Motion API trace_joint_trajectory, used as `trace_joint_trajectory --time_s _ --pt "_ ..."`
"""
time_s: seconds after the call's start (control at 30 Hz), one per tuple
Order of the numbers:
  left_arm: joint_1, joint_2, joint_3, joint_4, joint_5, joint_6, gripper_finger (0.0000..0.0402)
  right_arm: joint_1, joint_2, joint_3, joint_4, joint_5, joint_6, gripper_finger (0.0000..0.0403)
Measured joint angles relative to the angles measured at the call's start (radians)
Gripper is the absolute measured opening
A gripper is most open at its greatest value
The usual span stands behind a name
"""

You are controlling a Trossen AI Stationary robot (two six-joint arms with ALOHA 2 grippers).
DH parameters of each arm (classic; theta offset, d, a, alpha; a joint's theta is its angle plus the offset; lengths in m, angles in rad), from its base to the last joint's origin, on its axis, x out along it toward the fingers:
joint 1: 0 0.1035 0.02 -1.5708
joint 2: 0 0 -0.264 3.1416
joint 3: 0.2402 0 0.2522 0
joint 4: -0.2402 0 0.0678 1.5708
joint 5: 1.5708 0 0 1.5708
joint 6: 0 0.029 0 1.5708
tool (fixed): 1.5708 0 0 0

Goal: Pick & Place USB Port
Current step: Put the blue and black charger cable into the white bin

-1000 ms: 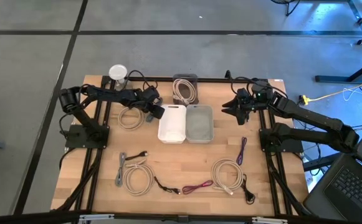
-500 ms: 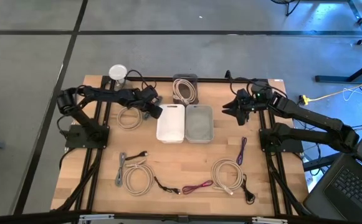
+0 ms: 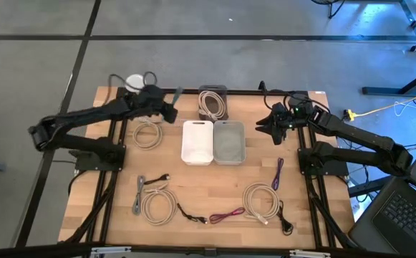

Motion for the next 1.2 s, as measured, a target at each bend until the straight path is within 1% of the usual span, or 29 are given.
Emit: trace_joint_trajectory --time_s 0.07,0.13,0.17,0.23,0.3,0.37,0.43,0.5,0.6,0.67,0.73,0.8,0.87,0.97,1.03,1.2 --pt "0.003 -0.045 0.000 0.119 0.081 0.065 0.0004 0.000 0.000 0.000 0.009 0.002 -0.001 0.0152" --pt "0.004 -0.069 0.025 0.241 0.208 0.182 0.0004 0.000 0.000 0.000 0.018 0.014 -0.003 0.0152" --pt "-0.001 -0.073 0.054 0.266 0.272 0.253 0.0004 0.000 0.000 0.000 0.019 0.018 -0.003 0.0151" --pt "-0.030 -0.064 0.148 0.245 0.357 0.439 0.0004 0.000 0.000 0.000 0.024 0.019 -0.003 0.0151" --pt "-0.085 -0.026 0.269 0.145 0.382 0.708 0.0004 0.000 0.000 0.000 0.026 0.019 -0.002 0.0151" --pt "-0.149 0.028 0.395 -0.015 0.361 0.996 0.0004 0.000 0.000 0.000 0.026 0.019 -0.001 0.0151" --pt "-0.208 0.096 0.512 -0.157 0.278 1.225 0.0003 0.000 0.000 0.000 0.026 0.019 0.003 0.0151" --pt "-0.251 0.165 0.611 -0.277 0.179 1.384 0.0003 0.000 0.000 0.000 0.026 0.019 0.004 0.0151" --pt "-0.297 0.260 0.697 -0.449 0.082 1.551 0.0003 0.000 0.000 0.000 0.026 0.022 0.005 0.0151" --pt "-0.326 0.311 0.717 -0.540 0.029 1.644 0.0003 0.000 0.000 0.000 0.026 0.024 0.005 0.0151" --pt "-0.354 0.351 0.718 -0.595 -0.037 1.711 0.0003 0.000 0.000 0.000 0.026 0.024 0.005 0.0151" --pt "-0.382 0.391 0.718 -0.636 -0.092 1.746 0.0003 0.000 0.000 0.000 0.026 0.024 0.005 0.0151" --pt "-0.407 0.425 0.717 -0.658 -0.116 1.765 0.0003 0.000 0.000 0.000 0.026 0.026 0.005 0.0151" --pt "-0.439 0.461 0.718 -0.670 -0.109 1.792 0.0003 0.000 0.000 0.000 0.026 0.026 0.005 0.0151" --pt "-0.452 0.483 0.718 -0.674 -0.083 1.797 0.0003 0.000 0.000 0.000 0.026 0.026 0.005 0.0151" --pt "-0.455 0.525 0.718 -0.675 -0.048 1.798 0.0003 0.000 0.000 0.000 0.026 0.026 0.005 0.0151"
